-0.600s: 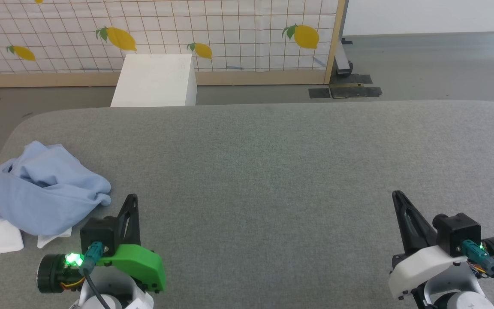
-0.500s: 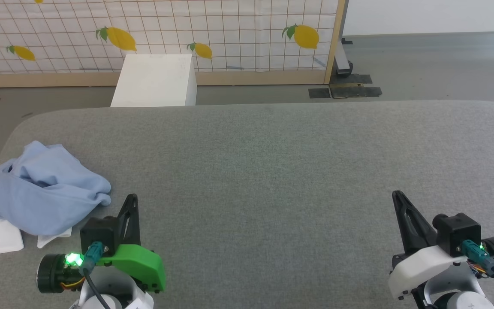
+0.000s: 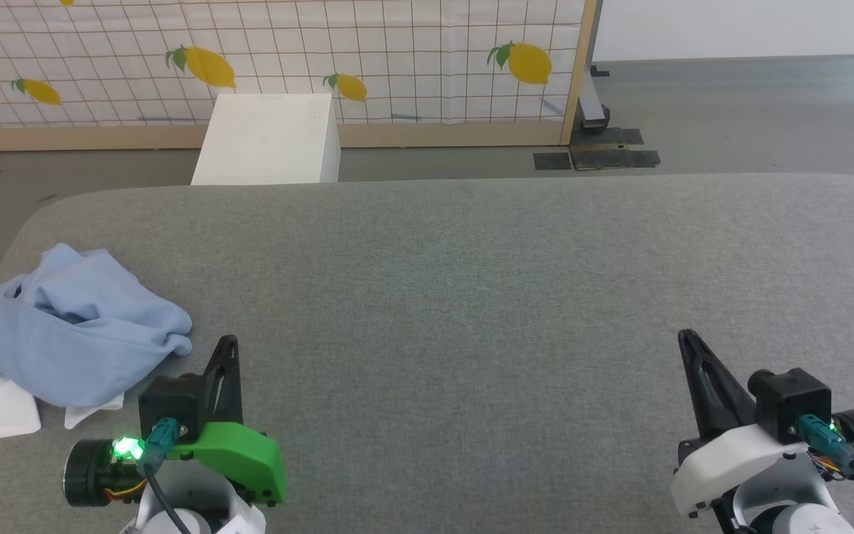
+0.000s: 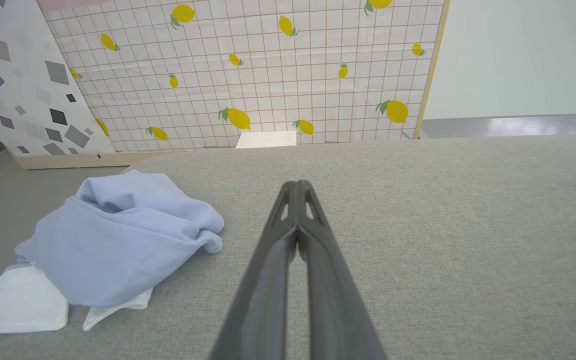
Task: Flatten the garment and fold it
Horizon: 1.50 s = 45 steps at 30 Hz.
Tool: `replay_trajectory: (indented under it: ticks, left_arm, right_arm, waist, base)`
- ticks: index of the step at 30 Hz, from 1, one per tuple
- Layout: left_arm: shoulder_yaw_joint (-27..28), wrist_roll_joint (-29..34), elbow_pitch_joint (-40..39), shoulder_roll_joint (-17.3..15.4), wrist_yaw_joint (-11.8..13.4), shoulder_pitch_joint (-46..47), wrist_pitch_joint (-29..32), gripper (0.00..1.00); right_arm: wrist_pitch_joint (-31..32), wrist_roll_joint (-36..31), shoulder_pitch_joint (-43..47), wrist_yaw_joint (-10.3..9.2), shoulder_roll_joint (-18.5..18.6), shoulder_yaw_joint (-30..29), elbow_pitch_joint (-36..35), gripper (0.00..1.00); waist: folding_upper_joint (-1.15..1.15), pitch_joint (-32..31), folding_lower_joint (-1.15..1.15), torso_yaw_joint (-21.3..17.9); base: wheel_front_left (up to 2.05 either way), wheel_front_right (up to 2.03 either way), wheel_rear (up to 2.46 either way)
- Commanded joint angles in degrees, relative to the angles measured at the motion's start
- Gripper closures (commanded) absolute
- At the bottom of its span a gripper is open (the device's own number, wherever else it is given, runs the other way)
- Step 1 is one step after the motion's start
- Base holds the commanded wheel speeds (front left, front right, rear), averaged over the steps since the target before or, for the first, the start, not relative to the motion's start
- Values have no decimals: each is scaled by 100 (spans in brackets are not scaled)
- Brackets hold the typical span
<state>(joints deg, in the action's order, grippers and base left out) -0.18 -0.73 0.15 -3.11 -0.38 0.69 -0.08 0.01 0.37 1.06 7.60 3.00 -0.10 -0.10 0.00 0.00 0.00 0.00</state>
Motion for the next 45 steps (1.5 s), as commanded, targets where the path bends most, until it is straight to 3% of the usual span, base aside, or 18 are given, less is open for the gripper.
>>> replay_trajectory:
  ticks: [1, 2, 22, 45]
  left_arm:
    - [18, 73, -15, 24, 38, -69, 8, 100]
    - [0, 0, 0, 0, 0, 0, 0, 0]
    - [-219, -217, 195, -1, 130, 119, -206, 0]
    - [-407, -446, 409, -81, 304, 195, -482, 0]
  right_arm:
    - [-1, -37, -106, -11, -13, 10, 10, 100]
    - [0, 0, 0, 0, 0, 0, 0, 0]
    - [-176, 49, -54, -2, 0, -12, 109, 0]
    - [-410, 87, -140, -4, -3, 16, 258, 0]
  waist:
    - [0, 0, 0, 0]
    - [0, 0, 0, 0]
    - [0, 5, 1, 162]
    - [0, -1, 1, 1154]
  base:
    - [0, 0, 0]
    - [0, 0, 0]
    - [0, 0, 0]
    - [0, 0, 0]
